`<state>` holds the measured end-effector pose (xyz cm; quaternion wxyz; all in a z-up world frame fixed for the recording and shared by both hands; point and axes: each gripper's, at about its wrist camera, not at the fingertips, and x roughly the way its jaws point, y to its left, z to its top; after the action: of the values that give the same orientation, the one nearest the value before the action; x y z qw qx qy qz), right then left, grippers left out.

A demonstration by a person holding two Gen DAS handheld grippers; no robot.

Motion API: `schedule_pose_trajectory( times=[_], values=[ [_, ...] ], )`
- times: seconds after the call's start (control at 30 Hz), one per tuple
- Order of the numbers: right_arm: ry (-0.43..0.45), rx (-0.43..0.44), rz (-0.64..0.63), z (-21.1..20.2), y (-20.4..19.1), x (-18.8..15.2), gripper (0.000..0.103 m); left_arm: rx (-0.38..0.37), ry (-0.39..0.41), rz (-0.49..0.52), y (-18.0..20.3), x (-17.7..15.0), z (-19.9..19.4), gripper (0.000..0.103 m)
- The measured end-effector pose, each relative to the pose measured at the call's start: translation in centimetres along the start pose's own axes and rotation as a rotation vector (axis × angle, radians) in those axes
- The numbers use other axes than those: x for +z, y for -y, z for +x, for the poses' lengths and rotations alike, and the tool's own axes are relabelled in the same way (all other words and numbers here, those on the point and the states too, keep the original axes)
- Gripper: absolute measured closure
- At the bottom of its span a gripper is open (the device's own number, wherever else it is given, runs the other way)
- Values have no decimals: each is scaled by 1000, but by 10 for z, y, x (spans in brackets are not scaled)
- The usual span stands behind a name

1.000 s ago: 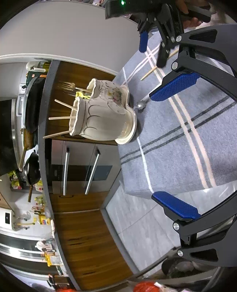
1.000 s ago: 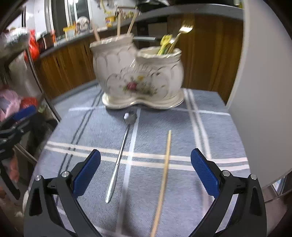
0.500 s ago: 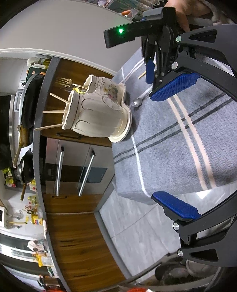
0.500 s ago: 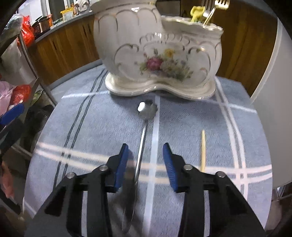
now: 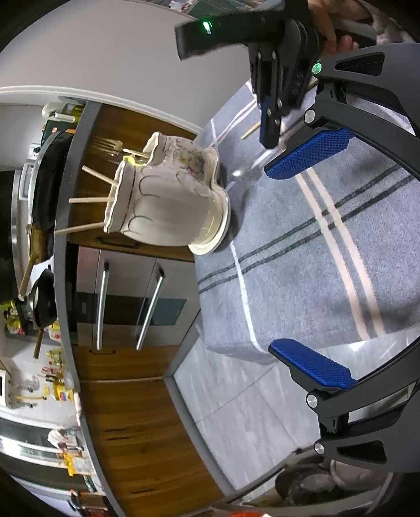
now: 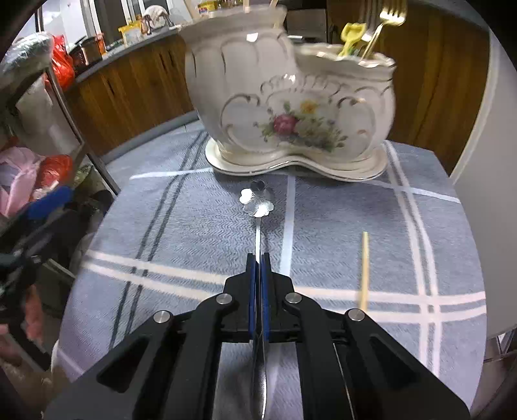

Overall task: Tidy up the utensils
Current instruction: 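Close the right tool on the silver flower-handled spoon and lift it, then close the left tool on the wooden chopstick while the right tool holds the spoon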

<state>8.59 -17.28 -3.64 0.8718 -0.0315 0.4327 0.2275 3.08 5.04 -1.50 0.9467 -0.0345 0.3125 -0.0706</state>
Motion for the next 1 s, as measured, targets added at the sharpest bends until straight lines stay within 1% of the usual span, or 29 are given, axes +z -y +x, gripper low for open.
schedule_pose_trajectory(
  times=[0.17,0.27,0.33,0.43,0.53,0.67,0.87,0.9,0.93,0.97,1.0],
  values=[
    [56,22,6,-38,14,-1,100,-10,-27,25,17,1,6,5],
    [88,9,8,-61,31,-4,100,-28,-62,52,36,1,11,5],
    [100,-6,23,-68,41,-8,100,-47,-81,68,51,0,14,5],
    [112,-30,40,-74,54,-17,100,-70,-127,105,83,-3,25,5],
    [114,-49,57,-75,64,-23,100,-73,-176,139,113,-10,37,5],
    [119,-61,77,-80,80,-32,100,-95,-235,152,143,-14,52,6],
    [140,-81,95,-90,102,-46,100,-102,-272,180,178,-13,67,8],
    [141,-82,100,-92,105,-48,100,-99,-275,182,182,-14,69,9],
    [141,-83,109,-93,109,-51,100,-97,-280,185,186,-14,72,14],
    [141,-83,115,-94,112,-53,100,-91,-288,190,191,-15,75,21],
    [141,-83,122,-94,115,-55,100,-87,-296,194,193,-15,77,23]
  ],
)
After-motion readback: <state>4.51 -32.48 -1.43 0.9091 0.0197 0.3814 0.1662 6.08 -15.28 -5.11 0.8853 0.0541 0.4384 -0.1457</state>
